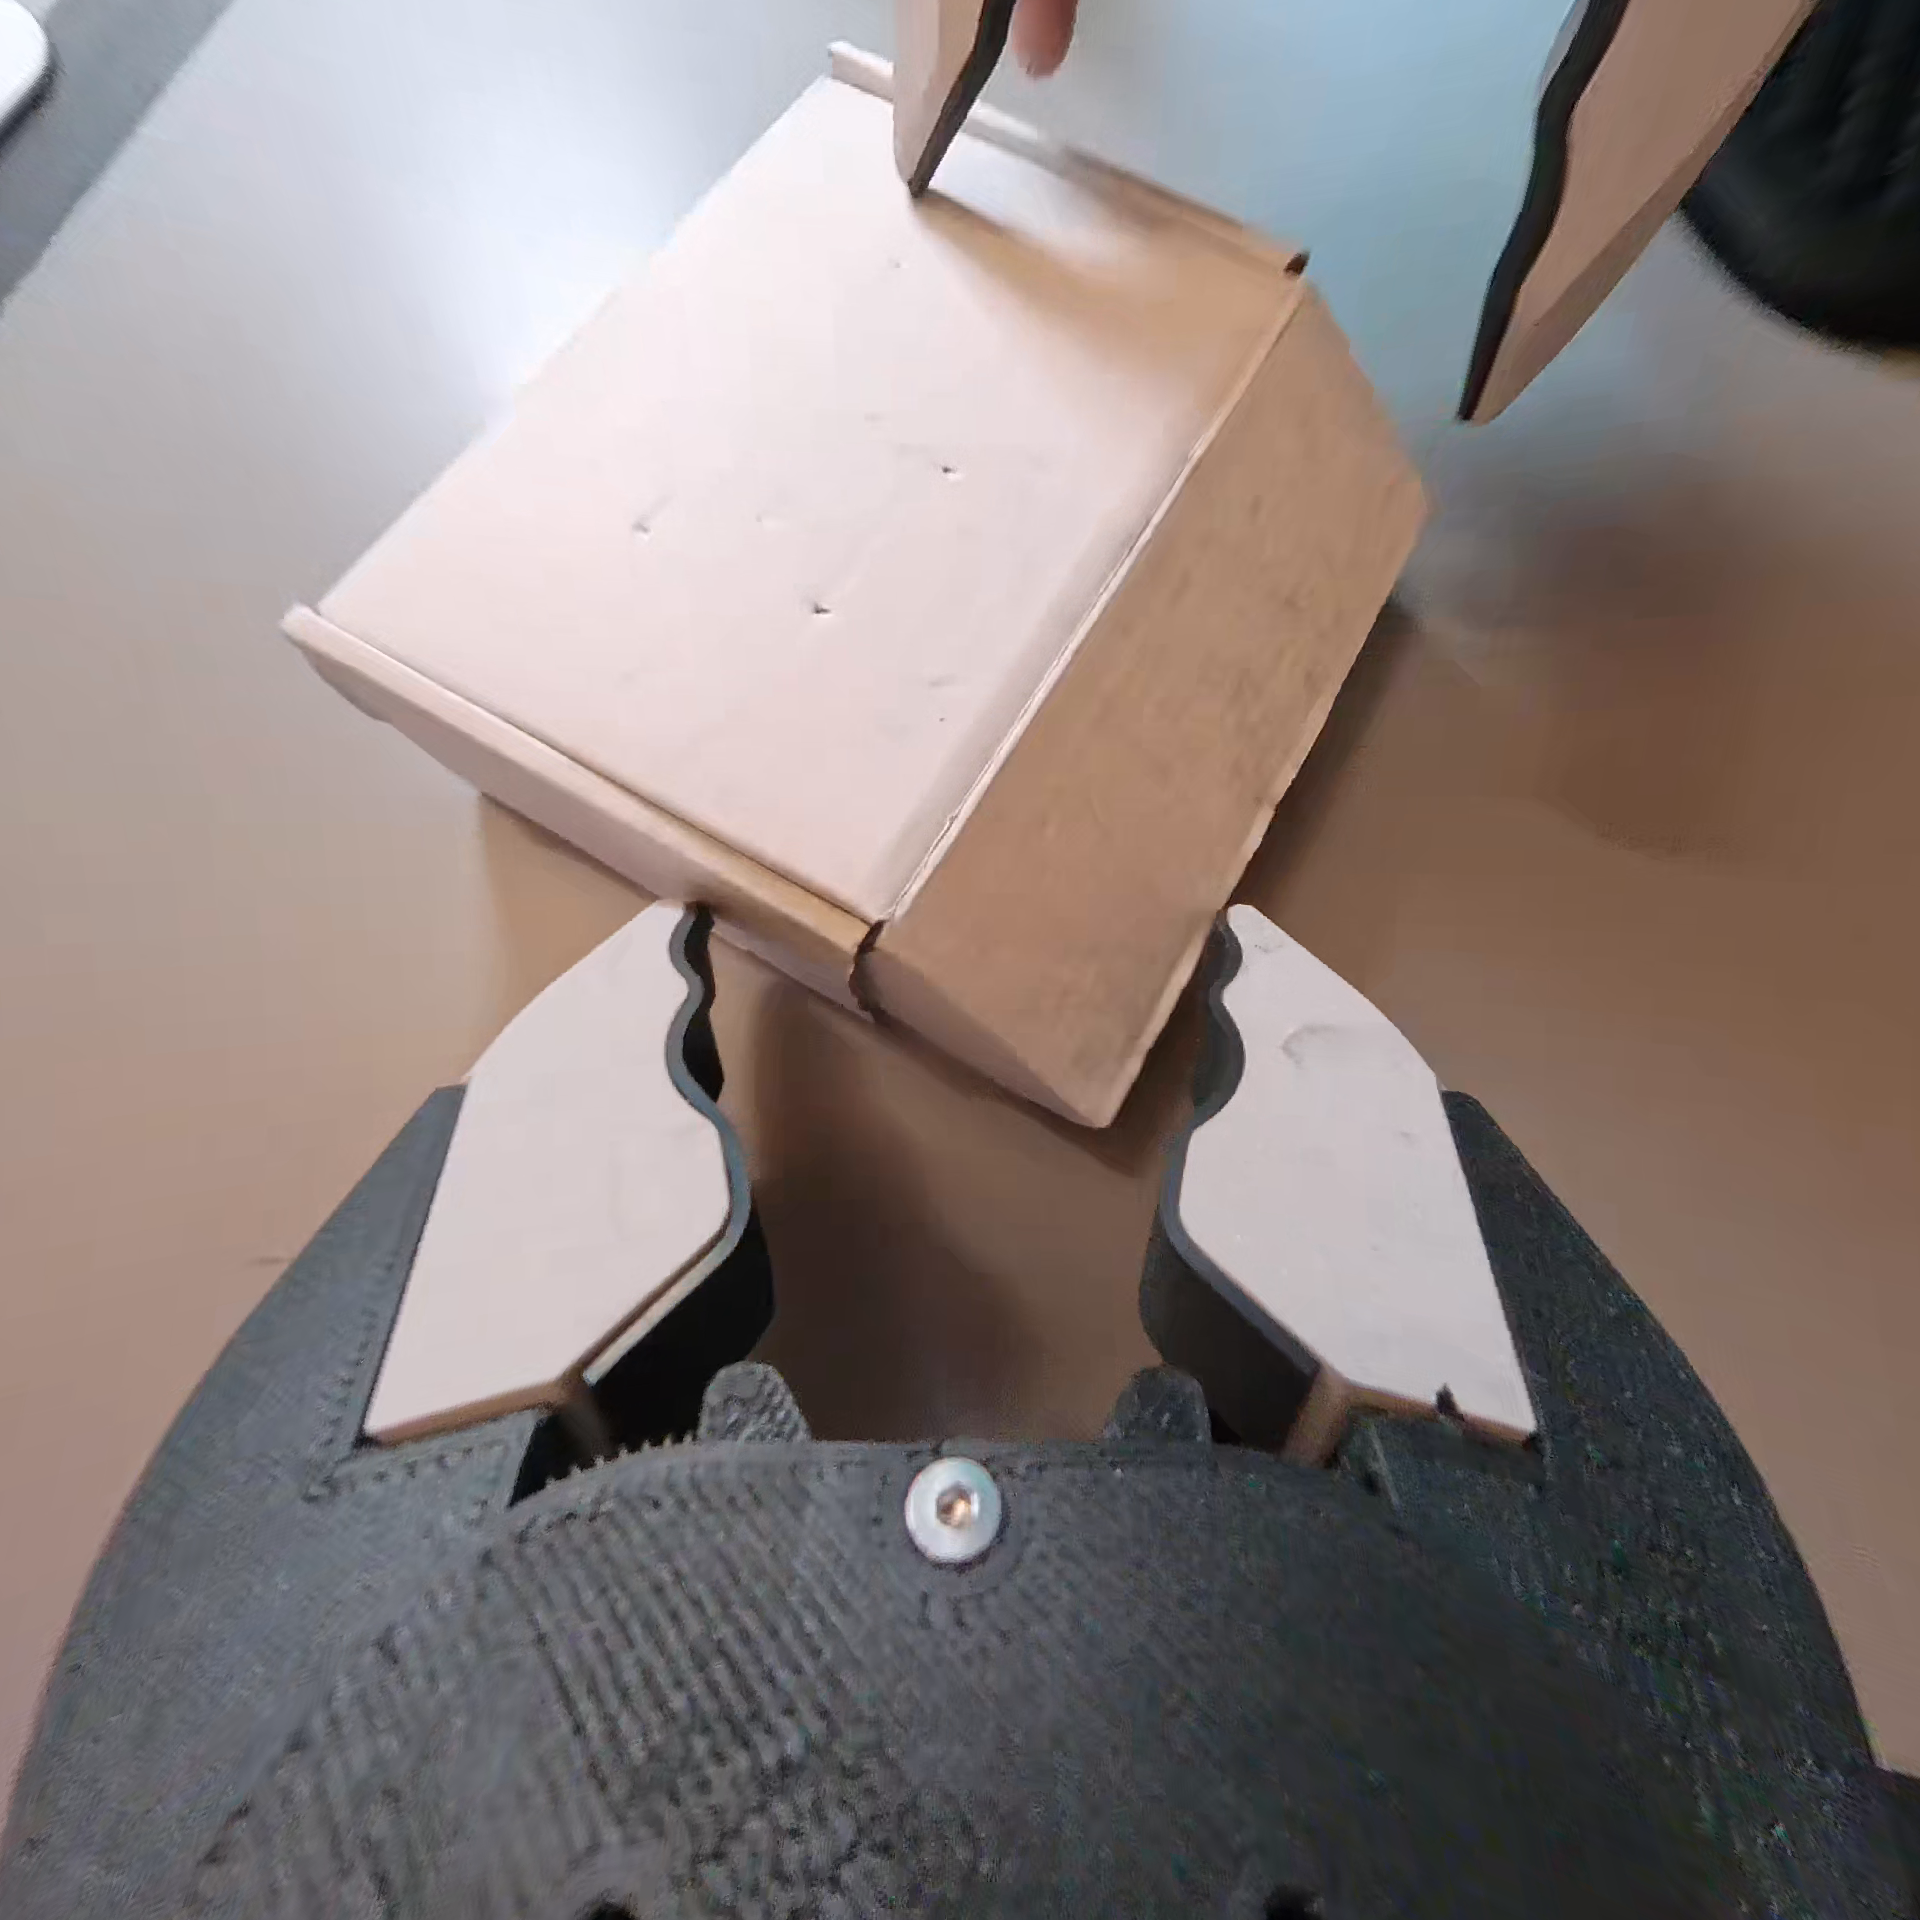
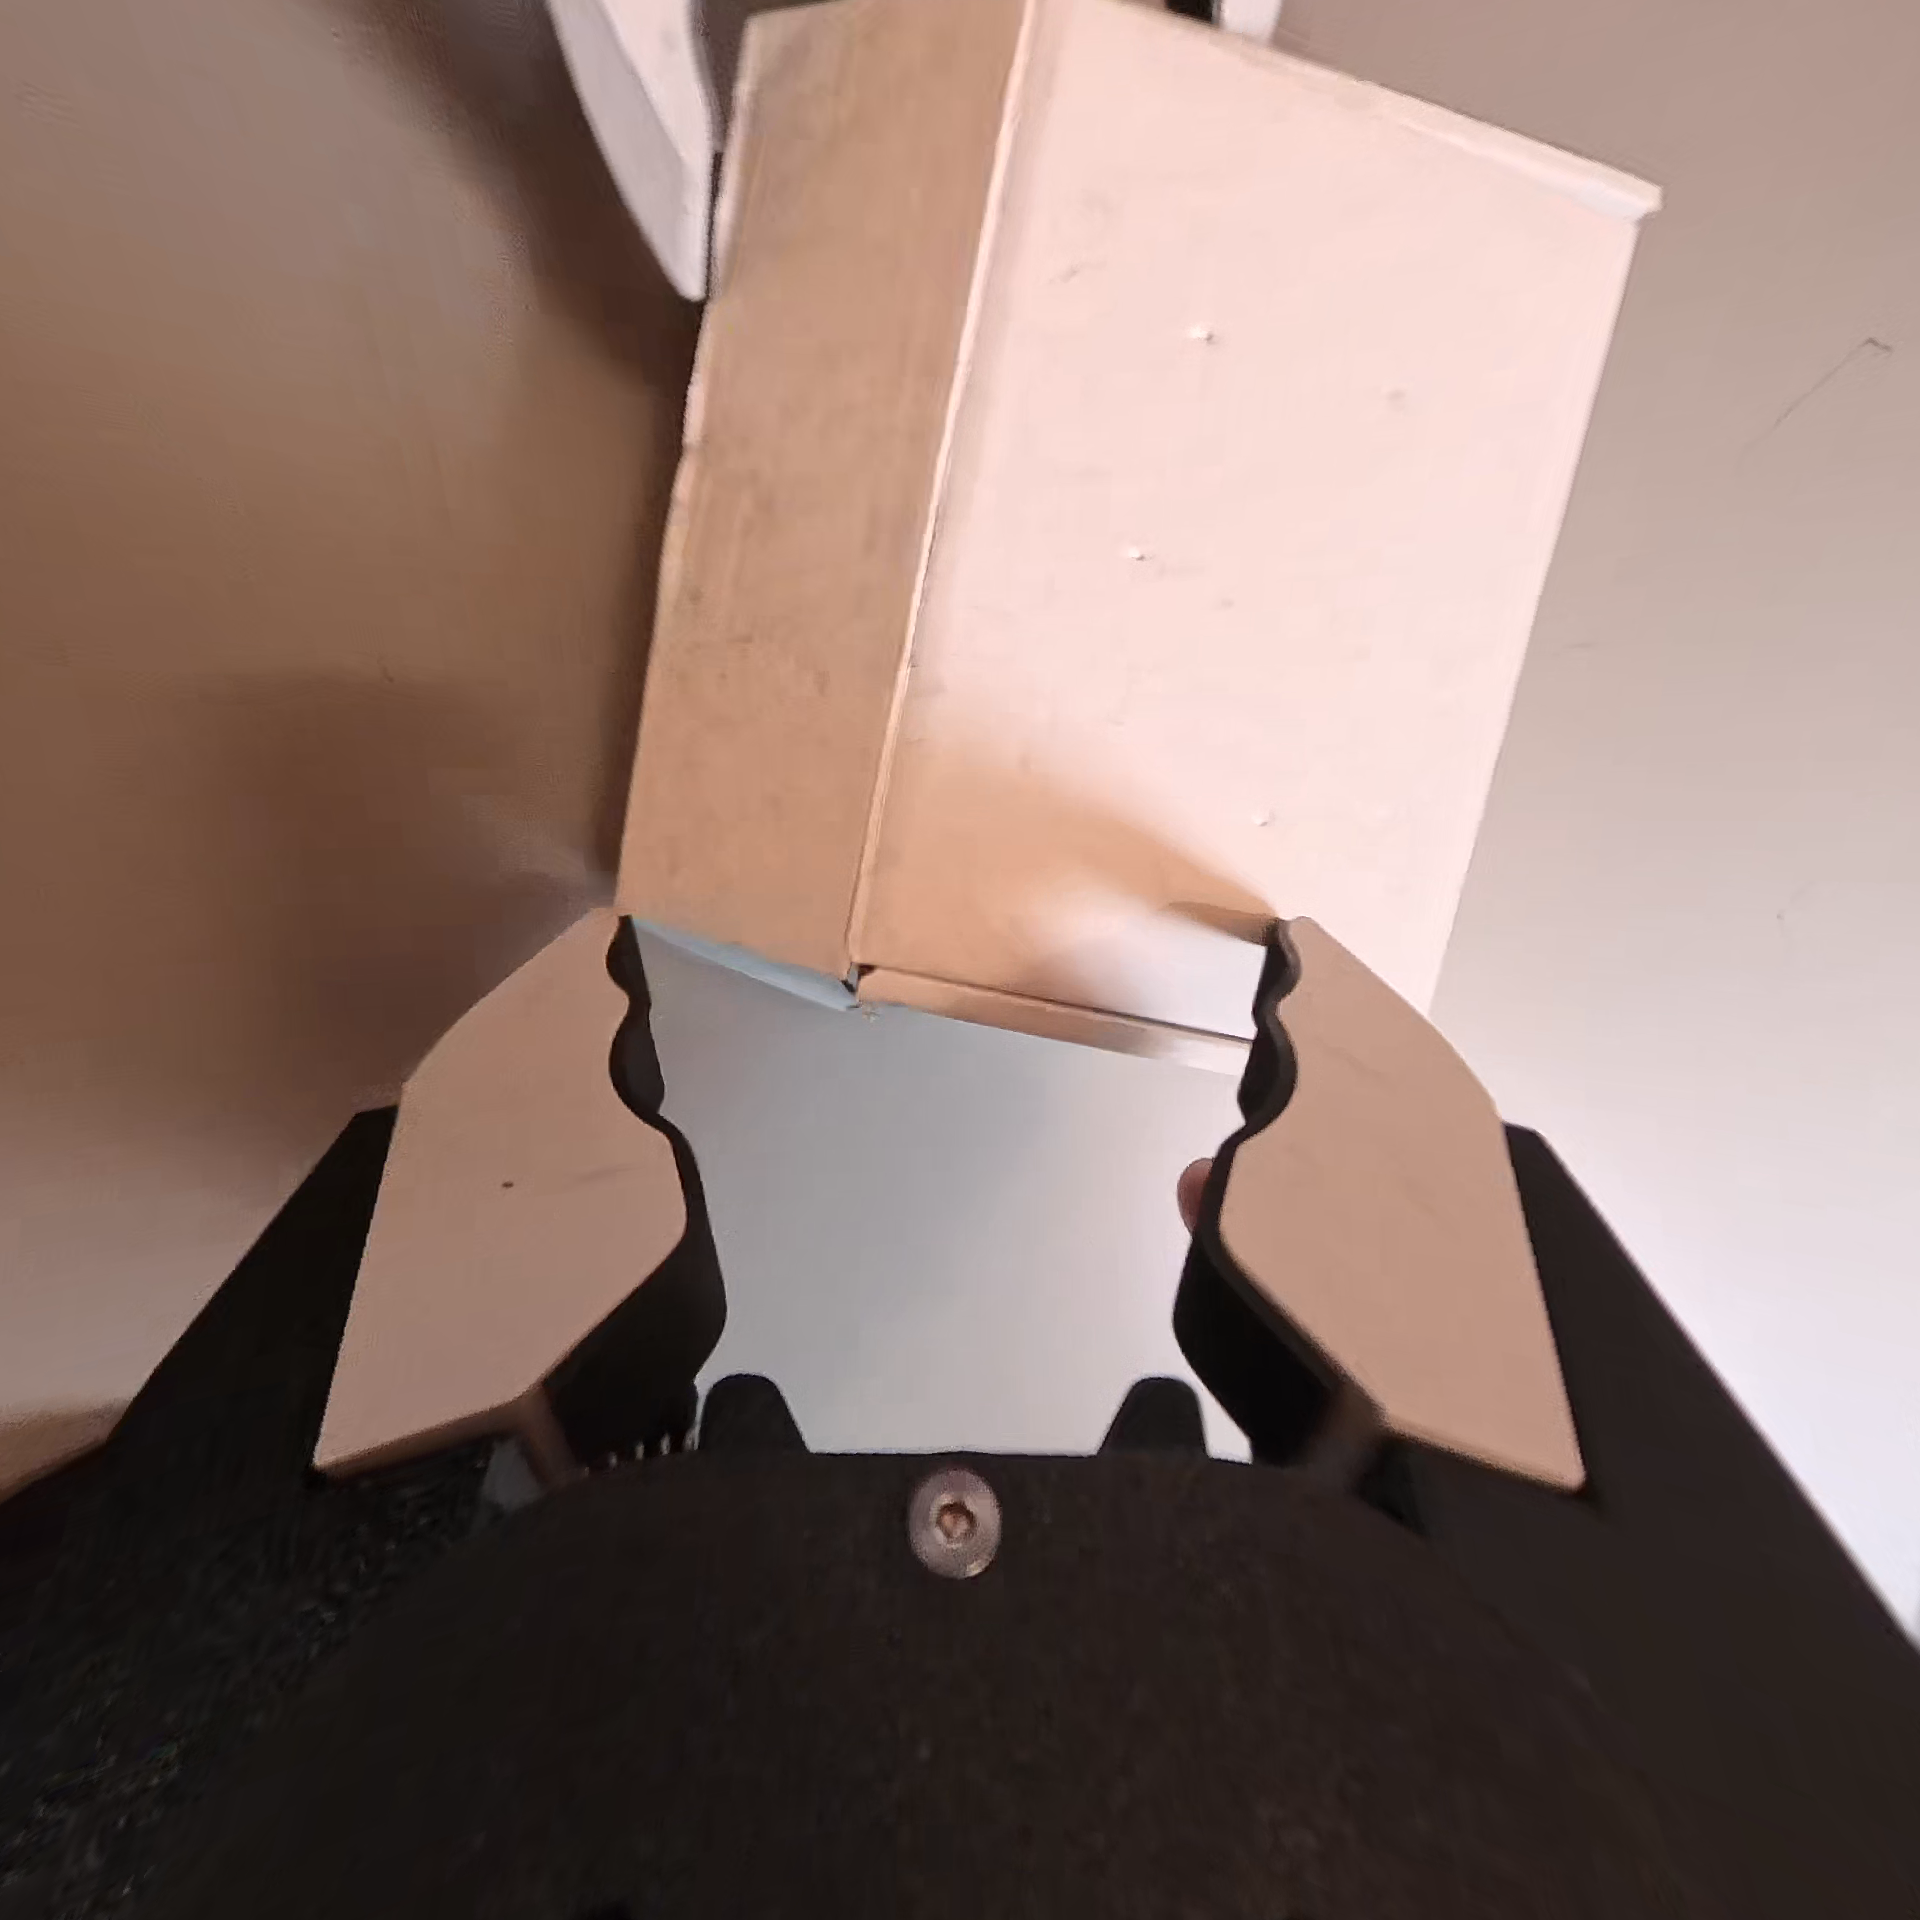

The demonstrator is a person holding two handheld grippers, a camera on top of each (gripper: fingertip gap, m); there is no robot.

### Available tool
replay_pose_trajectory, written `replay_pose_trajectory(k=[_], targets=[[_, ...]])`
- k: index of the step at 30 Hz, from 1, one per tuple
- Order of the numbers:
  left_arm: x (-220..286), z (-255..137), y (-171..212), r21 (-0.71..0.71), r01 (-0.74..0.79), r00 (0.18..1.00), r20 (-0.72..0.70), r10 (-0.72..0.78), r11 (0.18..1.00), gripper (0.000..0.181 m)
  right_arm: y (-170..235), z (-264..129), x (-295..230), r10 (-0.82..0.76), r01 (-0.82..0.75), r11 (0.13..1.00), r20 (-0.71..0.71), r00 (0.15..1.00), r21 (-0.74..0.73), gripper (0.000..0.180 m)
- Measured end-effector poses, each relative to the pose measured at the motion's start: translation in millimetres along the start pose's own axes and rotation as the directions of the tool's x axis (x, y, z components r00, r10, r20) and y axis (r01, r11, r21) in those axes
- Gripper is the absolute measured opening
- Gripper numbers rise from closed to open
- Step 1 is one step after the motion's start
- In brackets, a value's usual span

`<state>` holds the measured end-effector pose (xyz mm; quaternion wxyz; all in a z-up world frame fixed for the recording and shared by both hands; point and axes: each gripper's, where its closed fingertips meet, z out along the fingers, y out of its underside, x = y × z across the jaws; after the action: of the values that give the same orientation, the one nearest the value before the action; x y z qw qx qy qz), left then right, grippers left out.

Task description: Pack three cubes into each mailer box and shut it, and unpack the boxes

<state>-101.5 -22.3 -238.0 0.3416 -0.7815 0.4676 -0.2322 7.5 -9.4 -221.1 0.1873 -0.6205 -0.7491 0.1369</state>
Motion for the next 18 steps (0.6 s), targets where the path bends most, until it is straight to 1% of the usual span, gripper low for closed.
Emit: replay_pose_trajectory(k=[1, 3, 5, 6, 9, 11, 13, 16, 18], targets=[[-3, 2, 1, -0.005, -0.039, 0.999, 0.033, 0.039, 0.999, 0.086, 3, 1, 0, -0.03, 0.029, 0.999, -0.026, 0.999, -0.029, 0.111], [-8, 4, 3, -0.011, -0.1, 0.99, 0.099, 0.1, 0.995, 0.078, 6, 4, 3, -0.084, 0.079, 0.995, -0.082, 0.993, -0.067, 0.108], [-12, 5, 4, -0.014, -0.144, 0.977, 0.159, 0.144, 0.99, 0.074, 7, 4, 10, -0.116, 0.106, 0.991, -0.138, 0.984, -0.077, 0.096], [-12, 5, 4, -0.012, -0.145, 0.975, 0.171, 0.145, 0.989, 0.074, 7, 4, 12, -0.126, 0.115, 0.99, -0.154, 0.98, -0.075, 0.092], [-7, 3, 4, -0.005, -0.113, 0.981, 0.155, 0.112, 0.994, 0.072, 7, 0, 9, -0.093, 0.088, 0.995, -0.156, 0.983, -0.036, 0.093], [-4, -3, 2, 0.004, -0.096, 0.984, 0.15, 0.095, 0.995, 0.075, 11, -10, 8, -0.01, 0.015, 1.0, -0.188, 0.982, 0.026, 0.095], [0, -14, 0, 0.025, -0.065, 0.99, 0.125, 0.062, 0.998, 0.08, 18, -20, -1, 0.13, -0.106, 0.986, -0.187, 0.974, 0.131, 0.091], [-10, -32, -12, 0.088, -0.032, 0.994, 0.11, 0.022, 0.996, 0.079, 34, -11, -29, 0.363, -0.333, 0.916, -0.107, 0.926, 0.223, 0.083], [-20, -35, -20, 0.089, 0.041, 0.997, 0.058, -0.046, 0.995, 0.085, 31, -1, -42, 0.471, -0.437, 0.859, -0.075, 0.879, 0.267, 0.079]])
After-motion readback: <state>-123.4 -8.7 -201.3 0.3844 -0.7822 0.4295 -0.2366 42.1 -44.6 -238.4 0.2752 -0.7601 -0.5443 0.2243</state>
